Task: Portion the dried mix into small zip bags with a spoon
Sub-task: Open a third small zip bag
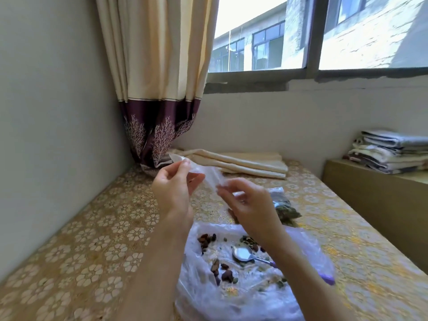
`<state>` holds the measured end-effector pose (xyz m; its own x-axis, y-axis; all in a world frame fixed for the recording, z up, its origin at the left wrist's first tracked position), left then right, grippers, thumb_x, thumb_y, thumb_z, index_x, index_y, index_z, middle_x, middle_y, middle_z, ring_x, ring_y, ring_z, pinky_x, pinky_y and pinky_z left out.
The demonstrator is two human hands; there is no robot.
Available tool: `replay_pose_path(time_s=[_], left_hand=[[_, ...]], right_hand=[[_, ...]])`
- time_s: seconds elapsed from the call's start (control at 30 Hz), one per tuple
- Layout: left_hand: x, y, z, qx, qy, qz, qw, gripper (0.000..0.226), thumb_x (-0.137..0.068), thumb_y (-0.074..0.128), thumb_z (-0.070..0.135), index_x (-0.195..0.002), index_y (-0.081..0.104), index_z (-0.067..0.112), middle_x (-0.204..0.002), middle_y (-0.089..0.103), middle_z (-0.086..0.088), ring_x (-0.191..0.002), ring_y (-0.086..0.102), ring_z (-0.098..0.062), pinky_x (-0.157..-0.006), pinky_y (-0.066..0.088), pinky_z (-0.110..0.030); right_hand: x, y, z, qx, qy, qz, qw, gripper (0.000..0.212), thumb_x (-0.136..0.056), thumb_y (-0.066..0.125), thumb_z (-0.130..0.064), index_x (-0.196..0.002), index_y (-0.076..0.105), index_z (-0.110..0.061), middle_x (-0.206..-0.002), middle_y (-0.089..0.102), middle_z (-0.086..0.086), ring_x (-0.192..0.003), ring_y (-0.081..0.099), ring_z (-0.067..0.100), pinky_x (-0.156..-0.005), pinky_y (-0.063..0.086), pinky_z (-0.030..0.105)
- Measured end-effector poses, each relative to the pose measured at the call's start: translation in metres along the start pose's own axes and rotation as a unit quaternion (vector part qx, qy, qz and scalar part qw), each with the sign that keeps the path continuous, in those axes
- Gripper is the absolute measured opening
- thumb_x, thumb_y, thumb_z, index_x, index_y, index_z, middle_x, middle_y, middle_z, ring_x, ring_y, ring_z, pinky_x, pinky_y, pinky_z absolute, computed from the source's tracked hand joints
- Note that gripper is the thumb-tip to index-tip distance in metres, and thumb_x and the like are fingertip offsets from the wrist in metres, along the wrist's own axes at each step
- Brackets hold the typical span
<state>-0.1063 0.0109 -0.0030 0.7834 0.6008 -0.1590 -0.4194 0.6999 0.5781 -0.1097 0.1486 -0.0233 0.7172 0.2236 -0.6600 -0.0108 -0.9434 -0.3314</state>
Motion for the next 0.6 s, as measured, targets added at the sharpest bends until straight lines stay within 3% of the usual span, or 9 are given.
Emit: replay_pose_path(time_s=[0.07,0.13,0.27,0.4,0.47,0.6], left_hand=[[0.001,0.006,-0.005,0.025,-0.011,-0.042,0.999,0.004,-0.087,0.061,0.006,-0.088,0.057,0.006,-0.080,0.063,-0.010,-0.060,0.066,-0.012,-0.057,0.053,-0.020],[0.004,0.011,-0.009,-0.002,0.001,-0.101,0.995,0.010,-0.086,0.062,0.011,-0.094,0.056,0.008,-0.085,0.063,-0.008,-0.068,0.068,-0.015,-0.062,0.053,-0.022],[0.016,0.023,-0.014,-0.202,0.097,-0.226,0.948,0.007,-0.086,0.063,0.013,-0.088,0.063,0.019,-0.077,0.067,0.006,-0.075,0.066,-0.011,-0.062,0.050,-0.017],[0.029,0.032,-0.018,-0.277,0.127,-0.293,0.906,0.011,-0.084,0.065,0.011,-0.080,0.066,0.021,-0.073,0.070,0.008,-0.069,0.066,-0.008,-0.060,0.052,-0.017],[0.032,0.035,-0.020,-0.284,0.122,-0.301,0.902,0.010,-0.084,0.065,0.012,-0.081,0.067,0.021,-0.075,0.071,0.003,-0.070,0.067,-0.011,-0.065,0.055,-0.020],[0.031,0.036,-0.018,-0.278,0.113,-0.292,0.908,0.003,-0.084,0.066,0.015,-0.082,0.068,0.015,-0.072,0.071,-0.002,-0.067,0.068,-0.014,-0.066,0.056,-0.025]], right_hand=[[-0.002,-0.004,0.005,-0.006,0.016,0.031,0.999,0.006,-0.085,0.065,-0.011,-0.088,0.071,-0.010,-0.077,0.071,-0.003,-0.066,0.066,0.006,-0.064,0.053,0.020],[-0.005,-0.012,0.011,-0.103,0.078,0.033,0.991,0.010,-0.088,0.062,-0.010,-0.086,0.071,-0.013,-0.074,0.073,0.001,-0.069,0.070,0.013,-0.064,0.056,0.022],[-0.010,-0.030,0.019,-0.301,0.200,0.020,0.932,0.012,-0.086,0.062,-0.013,-0.087,0.074,-0.011,-0.081,0.074,0.008,-0.075,0.071,0.018,-0.063,0.057,0.024],[-0.009,-0.040,0.027,-0.298,0.219,0.056,0.927,0.022,-0.067,0.072,-0.023,-0.083,0.076,-0.009,-0.072,0.071,0.002,-0.060,0.057,0.007,-0.061,0.048,0.021],[-0.008,-0.043,0.029,-0.276,0.223,0.061,0.933,0.020,-0.069,0.072,-0.022,-0.082,0.076,-0.008,-0.067,0.068,-0.001,-0.058,0.051,0.005,-0.062,0.043,0.020],[-0.008,-0.045,0.025,-0.232,0.165,0.057,0.957,0.005,-0.075,0.072,-0.015,-0.075,0.075,-0.012,-0.061,0.066,-0.009,-0.051,0.055,-0.004,-0.052,0.041,0.008]])
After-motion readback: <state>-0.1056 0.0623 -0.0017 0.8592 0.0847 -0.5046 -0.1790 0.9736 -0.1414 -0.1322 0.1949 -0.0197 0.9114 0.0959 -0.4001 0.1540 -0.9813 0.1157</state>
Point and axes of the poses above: each hand's wrist, its own x-axis away from the middle knuckle, its own y-axis out of the palm, z = x × y, the point moved 2 cm from there along -x, towards the middle knuckle
